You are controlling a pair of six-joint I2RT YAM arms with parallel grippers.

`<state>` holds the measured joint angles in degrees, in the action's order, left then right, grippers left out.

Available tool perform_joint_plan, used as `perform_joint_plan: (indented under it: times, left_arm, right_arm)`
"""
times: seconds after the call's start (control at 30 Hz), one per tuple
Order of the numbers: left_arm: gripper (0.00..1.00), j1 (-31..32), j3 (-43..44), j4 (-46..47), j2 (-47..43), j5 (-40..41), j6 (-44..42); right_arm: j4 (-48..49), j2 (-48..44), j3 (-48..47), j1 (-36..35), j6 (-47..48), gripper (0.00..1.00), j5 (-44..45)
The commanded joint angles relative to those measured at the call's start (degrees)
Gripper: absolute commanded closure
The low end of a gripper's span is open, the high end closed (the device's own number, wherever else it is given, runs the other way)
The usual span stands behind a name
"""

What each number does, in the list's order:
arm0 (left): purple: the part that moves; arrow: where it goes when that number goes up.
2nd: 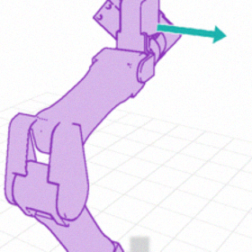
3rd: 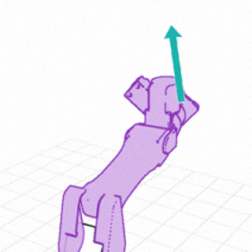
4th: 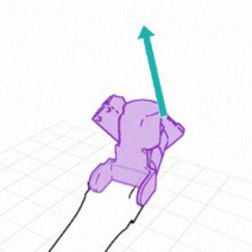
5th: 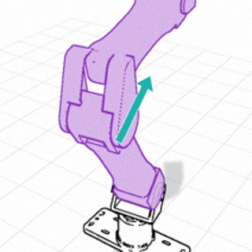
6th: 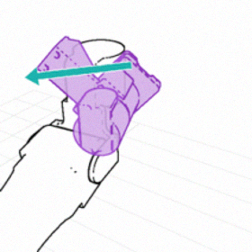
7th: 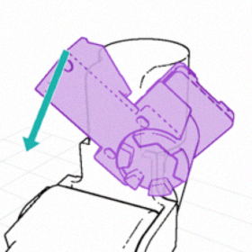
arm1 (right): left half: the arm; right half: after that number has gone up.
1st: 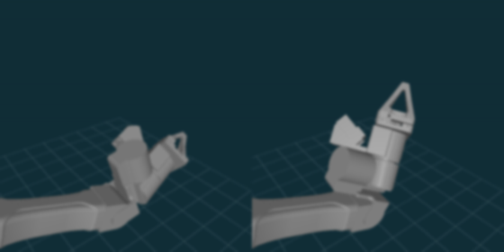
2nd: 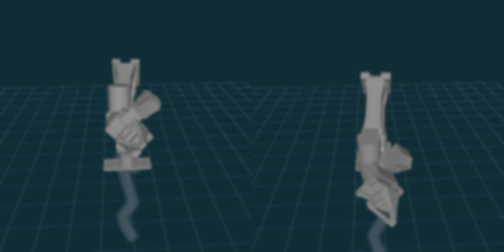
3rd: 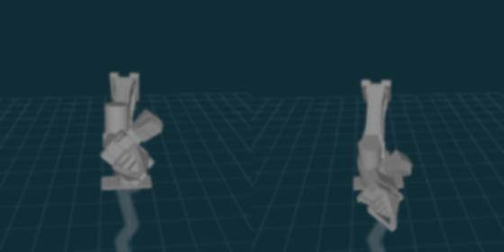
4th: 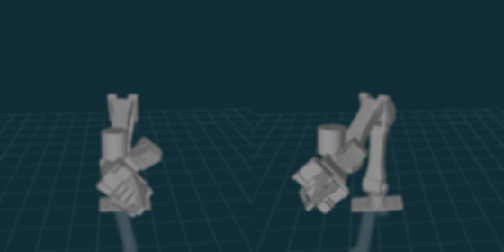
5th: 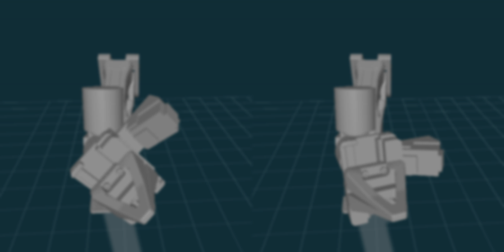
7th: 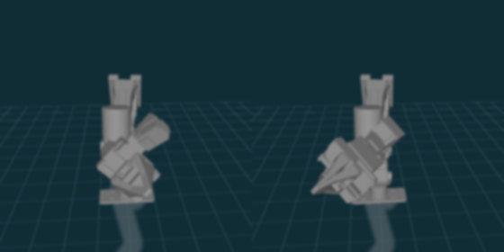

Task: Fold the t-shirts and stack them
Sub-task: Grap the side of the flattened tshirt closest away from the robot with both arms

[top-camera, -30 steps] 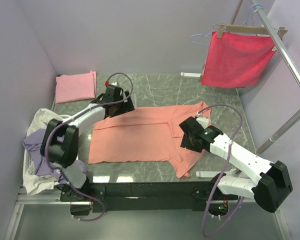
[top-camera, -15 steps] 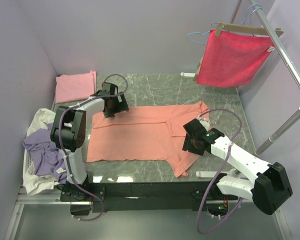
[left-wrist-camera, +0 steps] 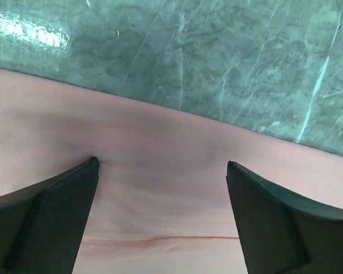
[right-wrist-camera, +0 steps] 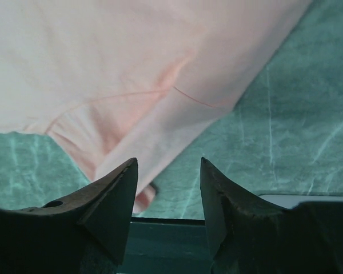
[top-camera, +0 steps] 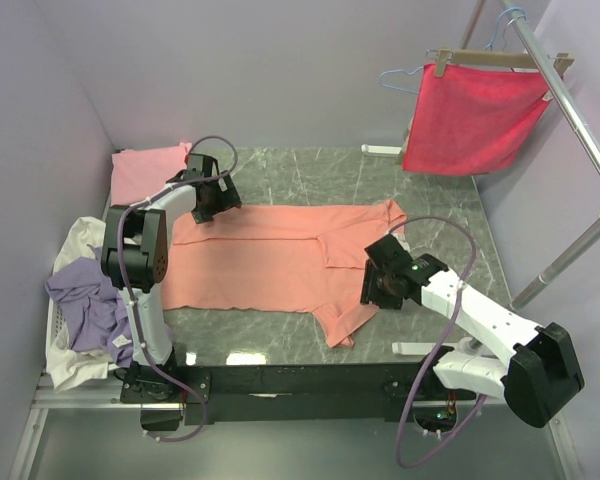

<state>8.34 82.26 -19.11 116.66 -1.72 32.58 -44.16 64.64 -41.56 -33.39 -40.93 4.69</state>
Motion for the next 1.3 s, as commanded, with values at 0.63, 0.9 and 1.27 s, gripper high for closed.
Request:
perform_joint_plan:
  times: [0.63,0.9,1.27]
  left_arm:
    - [0.0,0.5,0.9,-3.0,0.3,-0.5,-2.6]
    - [0.01,0.5,0.4,-2.9,0.2,-1.1,-2.5]
    - [0.01,0.5,-2.4,-3.6,-5.1,1.5,-2.3]
  right_arm:
    - [0.1,3.4,4.5,-1.3,-4.9,0.49,-0.6]
    - [-18.0,-13.2,3.7,-2.1,-13.5,0.5,8.8]
    - [-8.2,-9.4,4.6,-2.1,-11.2,0.49,-0.6]
